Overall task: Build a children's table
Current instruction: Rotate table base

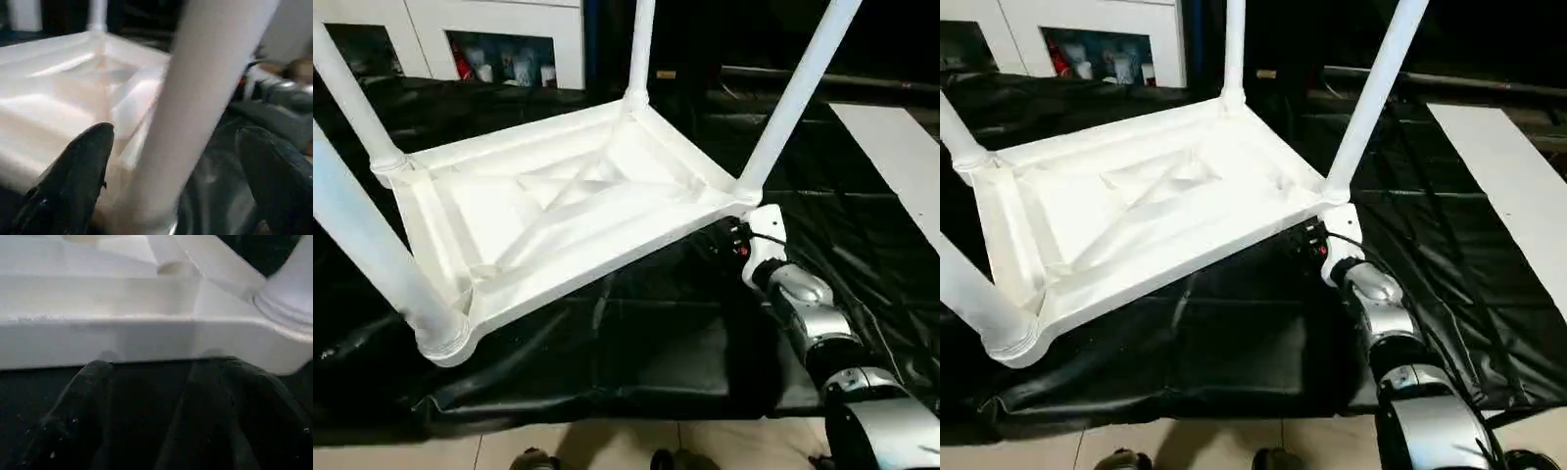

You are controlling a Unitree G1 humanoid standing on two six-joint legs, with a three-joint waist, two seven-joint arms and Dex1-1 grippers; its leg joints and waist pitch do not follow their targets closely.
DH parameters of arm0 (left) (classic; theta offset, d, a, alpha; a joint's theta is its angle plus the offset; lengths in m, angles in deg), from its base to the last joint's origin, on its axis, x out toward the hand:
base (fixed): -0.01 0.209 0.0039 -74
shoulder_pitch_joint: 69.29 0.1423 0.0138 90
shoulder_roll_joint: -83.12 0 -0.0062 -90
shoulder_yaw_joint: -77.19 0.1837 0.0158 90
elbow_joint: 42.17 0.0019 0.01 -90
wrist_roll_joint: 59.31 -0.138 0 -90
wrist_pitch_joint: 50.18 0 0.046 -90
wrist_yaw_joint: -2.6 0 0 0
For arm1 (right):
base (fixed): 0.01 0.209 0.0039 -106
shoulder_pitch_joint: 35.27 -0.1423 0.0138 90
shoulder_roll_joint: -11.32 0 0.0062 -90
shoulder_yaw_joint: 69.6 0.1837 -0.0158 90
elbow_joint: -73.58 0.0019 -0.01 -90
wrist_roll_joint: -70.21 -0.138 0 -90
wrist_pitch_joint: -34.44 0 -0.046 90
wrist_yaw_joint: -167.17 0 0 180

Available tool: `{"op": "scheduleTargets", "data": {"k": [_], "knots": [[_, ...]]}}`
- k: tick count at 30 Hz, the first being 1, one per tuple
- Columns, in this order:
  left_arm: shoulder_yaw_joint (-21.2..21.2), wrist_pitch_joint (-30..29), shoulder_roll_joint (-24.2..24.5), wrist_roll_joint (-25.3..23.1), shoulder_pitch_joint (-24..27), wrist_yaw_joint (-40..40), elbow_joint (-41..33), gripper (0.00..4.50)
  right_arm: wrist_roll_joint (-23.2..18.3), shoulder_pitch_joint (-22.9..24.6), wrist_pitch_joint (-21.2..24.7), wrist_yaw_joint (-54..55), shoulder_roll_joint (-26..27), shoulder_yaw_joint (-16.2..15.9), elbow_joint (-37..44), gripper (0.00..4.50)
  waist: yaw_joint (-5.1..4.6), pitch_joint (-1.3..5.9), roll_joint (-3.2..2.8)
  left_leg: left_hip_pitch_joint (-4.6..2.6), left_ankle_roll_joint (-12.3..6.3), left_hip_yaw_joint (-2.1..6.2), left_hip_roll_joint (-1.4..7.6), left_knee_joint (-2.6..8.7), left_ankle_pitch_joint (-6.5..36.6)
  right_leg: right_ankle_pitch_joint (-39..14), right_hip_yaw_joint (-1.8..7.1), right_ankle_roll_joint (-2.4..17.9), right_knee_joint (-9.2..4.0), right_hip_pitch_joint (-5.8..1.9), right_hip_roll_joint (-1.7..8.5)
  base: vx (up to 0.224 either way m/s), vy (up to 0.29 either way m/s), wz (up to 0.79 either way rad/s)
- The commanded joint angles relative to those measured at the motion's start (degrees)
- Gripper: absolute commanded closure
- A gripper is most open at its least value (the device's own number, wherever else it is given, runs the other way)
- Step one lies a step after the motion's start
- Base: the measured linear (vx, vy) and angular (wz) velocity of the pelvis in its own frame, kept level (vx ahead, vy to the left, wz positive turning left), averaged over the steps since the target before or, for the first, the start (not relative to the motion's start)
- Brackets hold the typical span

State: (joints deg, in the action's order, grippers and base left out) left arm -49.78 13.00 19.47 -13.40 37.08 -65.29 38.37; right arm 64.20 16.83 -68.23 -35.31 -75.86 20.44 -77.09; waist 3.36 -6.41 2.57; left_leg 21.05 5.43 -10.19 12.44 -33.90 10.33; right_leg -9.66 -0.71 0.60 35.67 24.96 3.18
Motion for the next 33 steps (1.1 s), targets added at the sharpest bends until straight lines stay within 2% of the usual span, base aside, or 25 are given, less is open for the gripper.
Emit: {"op": "scheduleTargets", "data": {"k": [1,4,9,10,13,14,16,17,18,19,23,27,28,29,31,32,33], "knots": [[3.2,-2.2,0.3,1.4,-1.0,-0.4,-1.8,0.09,0.8,0.2,1.3,1.9,0.1,-0.1,0.0,0.64,0.03,3.24,-1.54,-0.86,0.19,-0.75,0.08,4.32,18.8,-15.0,1.45,10.9,-3.8,-2.09,1.84,0.0,0.0,0.0],[7.1,-2.7,-0.8,0.4,-5.5,1.0,-1.0,0.09,1.3,-0.8,2.0,3.0,1.2,-0.1,-0.2,0.64,-0.01,3.36,-1.88,-0.81,0.45,-0.73,0.02,4.26,17.7,-13.2,1.41,11.2,-3.65,-2.22,1.82,0.0,0.0,0.0],[11.6,-0.1,-2.4,-3.5,-11.2,3.2,1.0,0.09,2.5,-1.9,1.8,2.2,3.3,-1.3,-0.9,0.64,-0.19,3.53,-1.83,-0.68,0.55,-0.62,-0.05,4.22,16.4,-11.3,1.41,11.7,-3.45,-2.54,2.0,0.0,0.0,0.0],[12.5,-0.8,-2.6,-2.7,-11.9,3.3,0.3,0.09,2.8,-2.2,1.9,2.0,3.7,-1.6,-1.3,0.64,-0.27,3.58,-1.54,-0.6,0.5,-0.64,-0.06,4.17,15.7,-10.6,1.44,11.8,-3.42,-2.64,2.07,0.0,0.0,0.0],[14.1,-2.4,-3.1,-1.0,-13.2,3.5,-1.6,0.09,3.1,-2.8,2.2,1.7,4.5,-2.0,-2.1,0.64,-0.28,3.58,-1.78,-0.79,0.53,-0.67,-0.06,4.16,16.0,-10.5,1.43,12.3,-3.35,-2.47,2.03,0.0,0.0,0.0],[15.8,-4.0,-3.8,0.7,-14.4,3.8,-4.1,0.09,3.5,-3.3,2.4,1.4,5.3,-2.4,-2.6,0.64,-0.29,3.55,-1.8,-0.75,0.64,-0.69,-0.04,4.19,16.2,-10.5,1.43,12.4,-3.29,-2.48,2.02,0.0,0.0,0.0],[17.5,-5.1,-4.2,1.6,-15.1,3.9,-6.3,0.09,3.9,-3.7,2.4,1.0,5.8,-2.4,-2.9,0.64,-0.19,3.44,-1.57,-0.9,0.79,-0.73,0.08,4.24,17.1,-11.3,1.46,12.6,-3.42,-2.31,2.04,0.0,0.0,0.0],[19.7,-6.4,-4.5,2.8,-15.5,3.7,-9.0,0.09,4.3,-4.0,2.4,0.8,6.2,-2.6,-3.0,0.64,-0.19,3.42,-1.64,-0.88,0.85,-0.7,0.07,4.23,17.3,-11.6,1.5,12.4,-3.39,-2.3,2.09,0.0,0.0,0.0],[19.9,-6.6,-4.6,2.9,-15.6,3.7,-9.2,0.09,4.3,-4.0,2.4,0.7,6.2,-2.7,-3.1,0.64,-0.23,3.47,-1.64,-0.8,1.13,-0.59,0.11,4.31,17.5,-12.0,1.46,12.2,-3.32,-2.44,2.14,0.0,0.0,0.0],[21.4,-7.3,-5.0,3.4,-15.9,3.9,-10.9,0.09,4.3,-4.1,2.4,0.4,6.4,-2.7,-3.1,0.64,-0.4,3.54,-1.26,-0.57,1.1,-0.54,0.08,4.28,16.8,-11.7,1.49,12.0,-3.23,-2.67,2.19,0.0,0.0,0.0],[28.0,-7.8,-8.2,3.3,-19.2,5.6,-15.2,0.09,4.5,-4.7,1.9,-0.4,7.4,-3.2,-3.5,0.64,-0.7,3.74,-1.19,-0.43,0.82,-0.72,-0.08,4.02,14.5,-9.7,1.59,12.0,-3.17,-2.79,2.16,0.0,0.0,0.0],[30.6,-8.0,-10.6,2.8,-21.9,6.6,-15.1,0.09,4.8,-5.1,1.5,-0.9,8.1,-3.2,-3.9,0.64,-1.05,3.83,-1.01,-0.29,0.89,-0.69,-0.27,3.9,14.3,-10.6,1.6,11.8,-3.26,-3.01,2.24,0.0,0.0,0.0],[32.7,-7.8,-12.2,1.7,-23.9,6.6,-14.0,0.09,4.9,-5.2,1.2,-1.5,8.9,-3.3,-3.9,0.64,-1.39,3.85,-1.08,-0.01,0.96,-0.55,-0.29,3.96,13.9,-10.7,1.58,11.7,-3.2,-3.24,2.29,0.0,0.0,0.0],[33.3,-7.6,-12.7,1.3,-24.5,6.5,-13.5,0.09,4.9,-5.2,1.1,-1.7,9.2,-3.4,-3.8,0.64,-1.38,3.84,-1.07,-0.21,0.9,-0.62,-0.27,3.9,14.1,-11.0,1.58,11.6,-3.36,-3.07,2.27,0.0,0.0,0.0],[35.7,-7.1,-14.2,-0.2,-26.9,7.0,-11.6,0.09,4.7,-5.0,0.8,-3.3,10.4,-3.6,-3.3,0.64,-1.43,4.0,-1.39,-0.27,0.72,-0.63,-0.26,3.8,13.4,-9.9,1.58,12.0,-3.22,-3.14,2.26,0.0,0.0,0.0],[36.1,-7.0,-14.5,-0.5,-27.3,7.2,-11.2,0.09,4.6,-5.0,0.8,-3.7,10.6,-3.6,-3.3,0.64,-1.46,4.01,-1.3,-0.33,0.64,-0.66,-0.27,3.78,13.4,-9.5,1.56,12.1,-3.27,-3.08,2.18,0.0,0.0,0.0],[36.5,-6.8,-14.9,-0.8,-27.8,7.3,-10.7,0.09,4.6,-5.0,0.7,-4.0,10.9,-3.7,-3.2,0.64,-1.57,4.02,-1.2,-0.06,0.52,-0.58,-0.29,3.81,12.9,-8.6,1.54,12.4,-3.13,-3.32,2.24,0.0,0.0,0.0]]}}
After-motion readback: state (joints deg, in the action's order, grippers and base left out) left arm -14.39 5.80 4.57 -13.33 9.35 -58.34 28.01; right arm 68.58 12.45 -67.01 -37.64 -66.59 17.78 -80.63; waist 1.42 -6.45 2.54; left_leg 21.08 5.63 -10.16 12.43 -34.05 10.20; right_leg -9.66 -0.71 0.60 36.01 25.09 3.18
